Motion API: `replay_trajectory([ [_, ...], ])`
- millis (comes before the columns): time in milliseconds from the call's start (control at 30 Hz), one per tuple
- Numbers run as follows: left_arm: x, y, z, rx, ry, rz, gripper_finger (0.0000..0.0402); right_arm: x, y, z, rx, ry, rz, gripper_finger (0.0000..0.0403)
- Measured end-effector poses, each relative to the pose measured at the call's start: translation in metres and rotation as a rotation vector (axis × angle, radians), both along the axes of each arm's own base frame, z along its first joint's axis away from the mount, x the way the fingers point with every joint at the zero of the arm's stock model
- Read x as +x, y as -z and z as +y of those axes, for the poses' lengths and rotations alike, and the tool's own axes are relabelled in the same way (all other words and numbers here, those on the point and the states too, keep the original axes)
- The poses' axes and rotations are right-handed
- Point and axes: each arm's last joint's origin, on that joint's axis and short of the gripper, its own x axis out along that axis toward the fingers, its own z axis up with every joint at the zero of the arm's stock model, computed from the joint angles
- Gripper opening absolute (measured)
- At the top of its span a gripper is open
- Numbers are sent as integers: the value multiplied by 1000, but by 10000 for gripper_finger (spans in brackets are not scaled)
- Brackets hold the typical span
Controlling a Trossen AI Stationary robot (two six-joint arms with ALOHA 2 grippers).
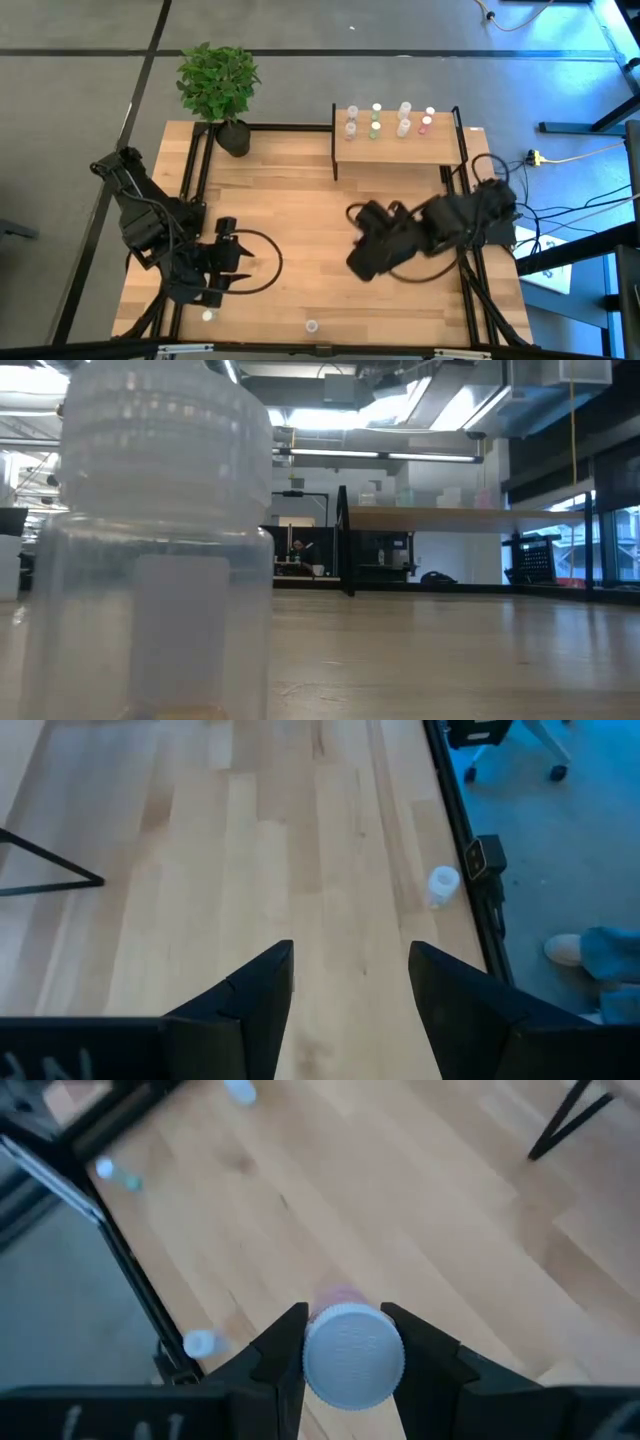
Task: Pick and place medicine bottles onto shelf by color
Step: Put the pink pill bottle aligned with the other pink pill bottles on the shelf
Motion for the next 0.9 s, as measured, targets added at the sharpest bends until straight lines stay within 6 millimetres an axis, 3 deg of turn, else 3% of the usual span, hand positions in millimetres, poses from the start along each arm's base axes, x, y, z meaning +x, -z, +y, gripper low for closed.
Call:
replay_trajectory([
  [300, 1, 0, 1, 16, 8, 0, 194, -10, -26, -51, -54, 18, -59, 123],
  [667, 16, -4, 17, 68, -140, -96, 194, 5, -18, -126, -149, 120, 24, 123],
  [900, 31, -3, 36, 73, -235, -93, 194, -32, -8, -157, -151, 141, 117, 123],
])
